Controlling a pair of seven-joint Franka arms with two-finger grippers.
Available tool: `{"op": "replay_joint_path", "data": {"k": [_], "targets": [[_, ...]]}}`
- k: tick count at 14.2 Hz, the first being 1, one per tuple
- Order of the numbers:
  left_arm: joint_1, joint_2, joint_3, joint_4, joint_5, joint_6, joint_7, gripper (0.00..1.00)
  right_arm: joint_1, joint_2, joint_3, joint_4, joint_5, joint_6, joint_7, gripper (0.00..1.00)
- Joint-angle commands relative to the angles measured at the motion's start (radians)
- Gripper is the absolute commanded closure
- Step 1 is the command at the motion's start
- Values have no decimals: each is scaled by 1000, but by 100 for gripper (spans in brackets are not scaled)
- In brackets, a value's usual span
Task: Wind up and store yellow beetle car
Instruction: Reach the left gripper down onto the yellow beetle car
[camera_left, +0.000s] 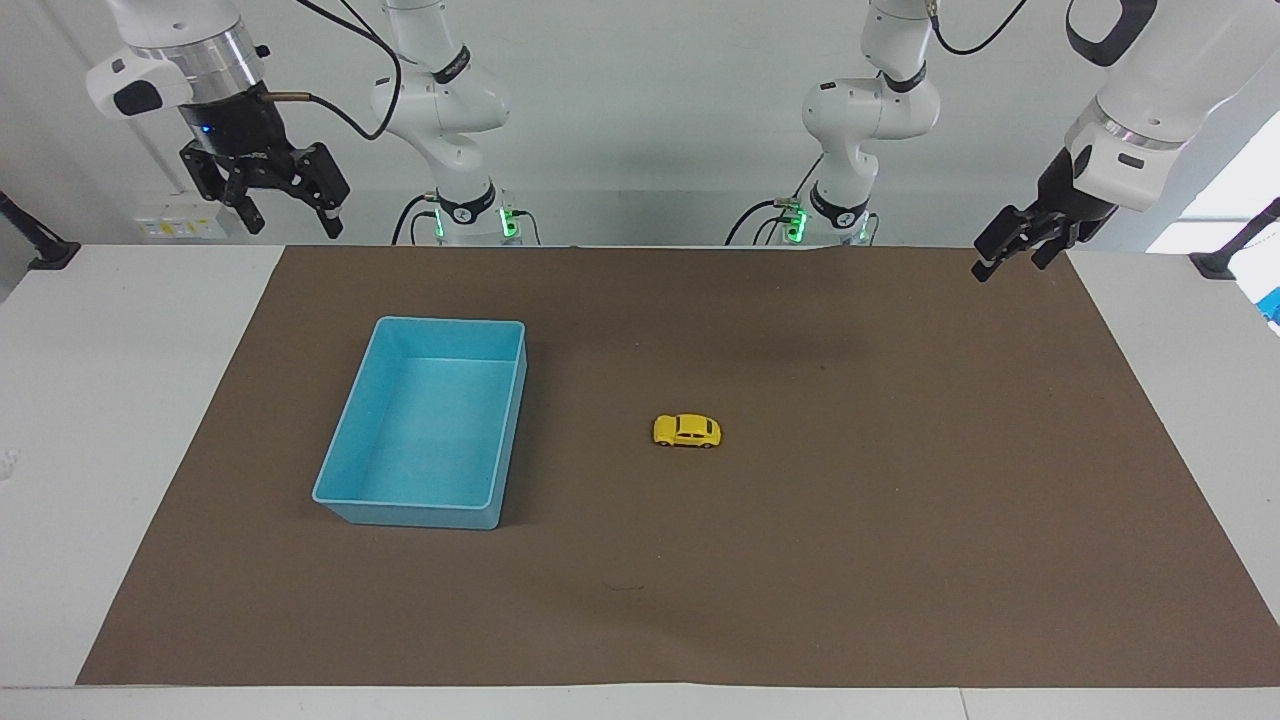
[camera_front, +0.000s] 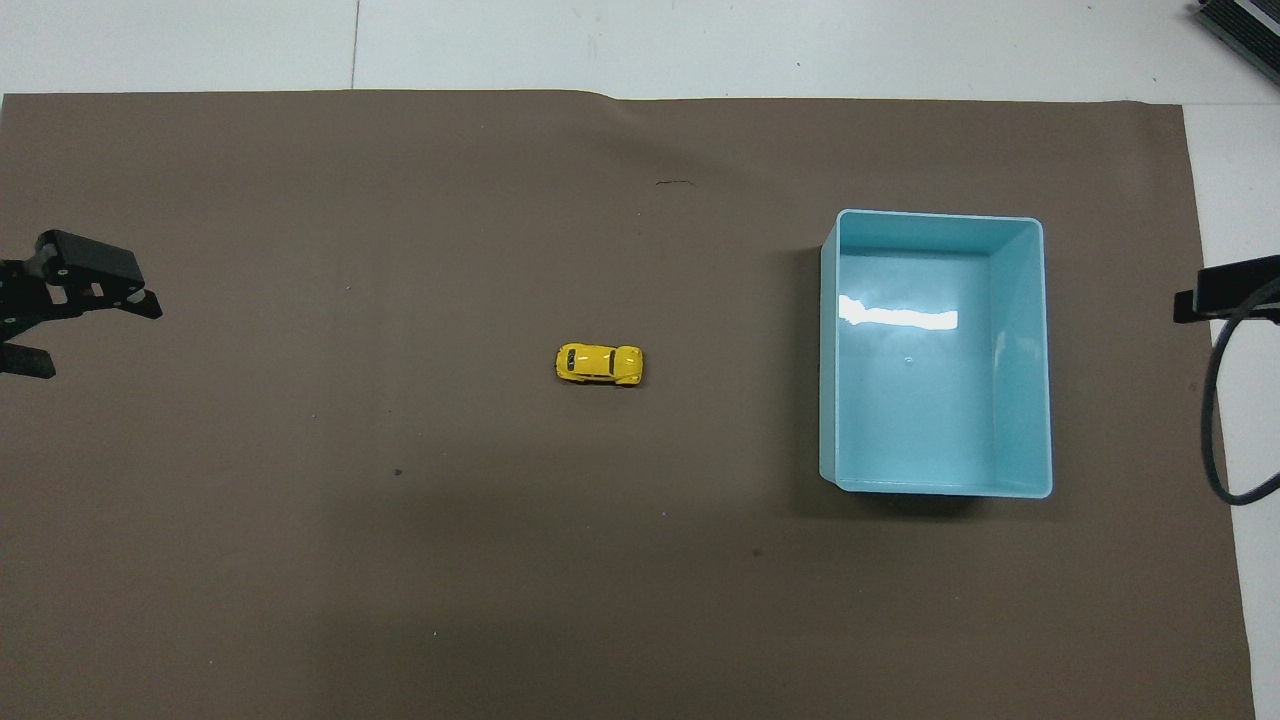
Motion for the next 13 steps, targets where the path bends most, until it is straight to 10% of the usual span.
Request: {"op": "replay_joint_path", "data": {"k": [1, 13], "targets": [[-28, -8, 4, -27, -17, 21, -197, 0, -8, -23, 5, -30, 3, 26, 17, 0], [-218, 35, 3, -113, -17, 248, -1107, 0, -8, -23, 5, -30, 3, 26, 22, 0]]}}
